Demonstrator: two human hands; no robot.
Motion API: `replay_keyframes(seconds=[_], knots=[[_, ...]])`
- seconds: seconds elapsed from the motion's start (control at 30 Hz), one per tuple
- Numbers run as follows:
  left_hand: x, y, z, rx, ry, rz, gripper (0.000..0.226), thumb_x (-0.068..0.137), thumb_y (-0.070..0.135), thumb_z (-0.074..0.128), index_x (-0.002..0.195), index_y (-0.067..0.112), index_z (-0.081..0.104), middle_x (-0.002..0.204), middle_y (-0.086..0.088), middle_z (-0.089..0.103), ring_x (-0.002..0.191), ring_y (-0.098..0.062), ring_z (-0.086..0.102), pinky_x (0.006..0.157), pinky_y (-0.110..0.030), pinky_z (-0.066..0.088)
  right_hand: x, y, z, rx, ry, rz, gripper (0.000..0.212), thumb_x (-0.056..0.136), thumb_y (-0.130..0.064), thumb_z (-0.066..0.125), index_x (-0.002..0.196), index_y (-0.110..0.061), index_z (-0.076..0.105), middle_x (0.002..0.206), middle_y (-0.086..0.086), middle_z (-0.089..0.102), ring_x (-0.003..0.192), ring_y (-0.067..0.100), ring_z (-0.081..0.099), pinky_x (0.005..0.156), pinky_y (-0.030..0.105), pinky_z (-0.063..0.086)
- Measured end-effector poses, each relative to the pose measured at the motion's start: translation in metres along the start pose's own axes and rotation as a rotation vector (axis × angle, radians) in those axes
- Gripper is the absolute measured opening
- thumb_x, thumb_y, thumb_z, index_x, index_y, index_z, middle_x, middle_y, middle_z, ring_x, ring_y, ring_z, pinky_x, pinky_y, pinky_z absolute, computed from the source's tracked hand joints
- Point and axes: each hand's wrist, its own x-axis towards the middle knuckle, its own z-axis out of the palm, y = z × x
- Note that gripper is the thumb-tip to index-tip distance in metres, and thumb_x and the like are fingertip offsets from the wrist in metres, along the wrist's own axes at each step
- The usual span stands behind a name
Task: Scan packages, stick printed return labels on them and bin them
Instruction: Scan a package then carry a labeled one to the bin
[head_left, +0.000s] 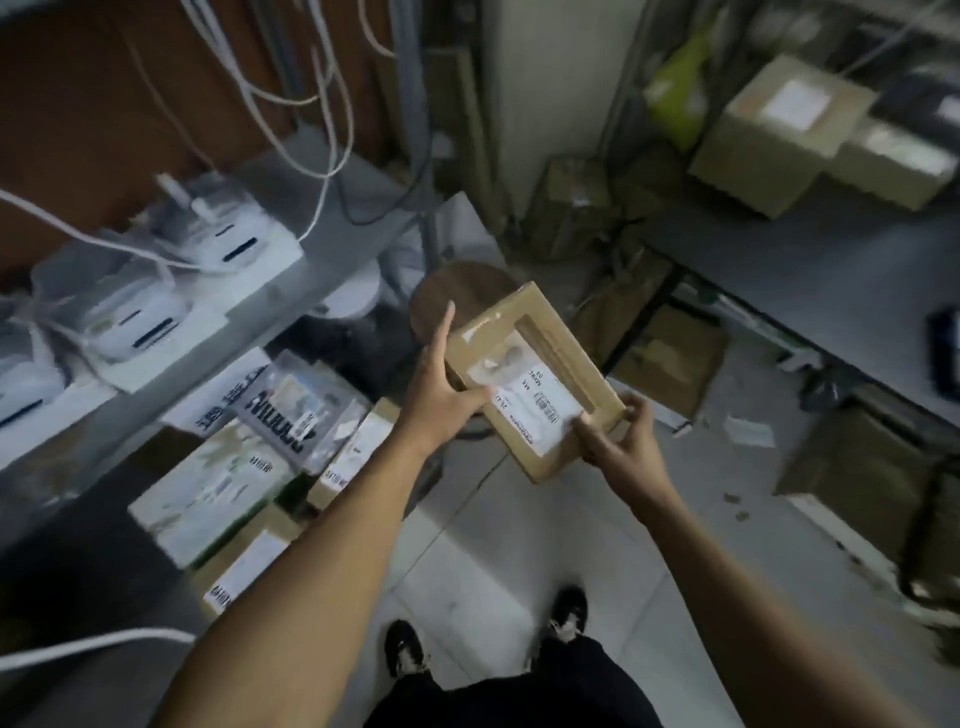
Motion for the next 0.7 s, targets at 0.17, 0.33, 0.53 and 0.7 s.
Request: replay_keyframes(seconds=[0.17, 0.33, 0.53, 0.7], knots=[[0.039, 0.080, 0.145, -0.092, -0.023, 0.051, 0.100, 0.083, 0.013, 0.076, 0.155, 0.033, 0.010, 0.150, 0.004, 0.036, 0.133, -0.009, 0.037, 0.106, -0.028, 0.034, 0.011, 0.019, -0.126, 0.051, 0.263, -0.027, 0.050, 0.068, -0.078, 0.067, 0.103, -0.057, 0.038, 0.115, 0.000, 0.057, 0.099, 0.020, 0.066, 0.081, 0.047, 0.058], [0.055, 0.140, 0.276, -0.006, -0.170, 0.190, 0.099, 0.079, 0.018, 0.077, 0.155, 0.029, 0.015, 0.143, 0.012, 0.037, 0.125, 0.002, 0.041, 0.111, -0.026, 0.035, 0.002, 0.038, -0.230, -0.016, 0.458, -0.031, 0.055, 0.080, -0.068, 0.062, 0.124, -0.041, 0.044, 0.115, -0.001, 0.051, 0.095, 0.003, 0.057, 0.085, 0.030, 0.048], [0.079, 0.186, 0.372, 0.154, -0.182, 0.265, 0.066, 0.069, 0.044, 0.072, 0.126, 0.044, 0.039, 0.134, -0.003, 0.043, 0.122, -0.019, 0.049, 0.107, -0.039, 0.041, 0.015, 0.055, -0.311, 0.083, 0.546, -0.034, 0.045, 0.087, -0.054, 0.064, 0.122, -0.036, 0.042, 0.118, -0.004, 0.058, 0.103, 0.007, 0.061, 0.083, 0.019, 0.047], [0.124, 0.220, 0.426, 0.191, -0.305, 0.365, 0.041, 0.089, 0.018, 0.067, 0.127, 0.027, 0.054, 0.124, 0.003, 0.058, 0.111, -0.015, 0.057, 0.098, -0.031, 0.046, 0.045, 0.059, -0.346, 0.023, 0.559, -0.006, 0.073, 0.082, -0.067, 0.060, 0.142, -0.038, 0.031, 0.134, -0.006, 0.054, 0.119, 0.014, 0.056, 0.099, 0.036, 0.048]])
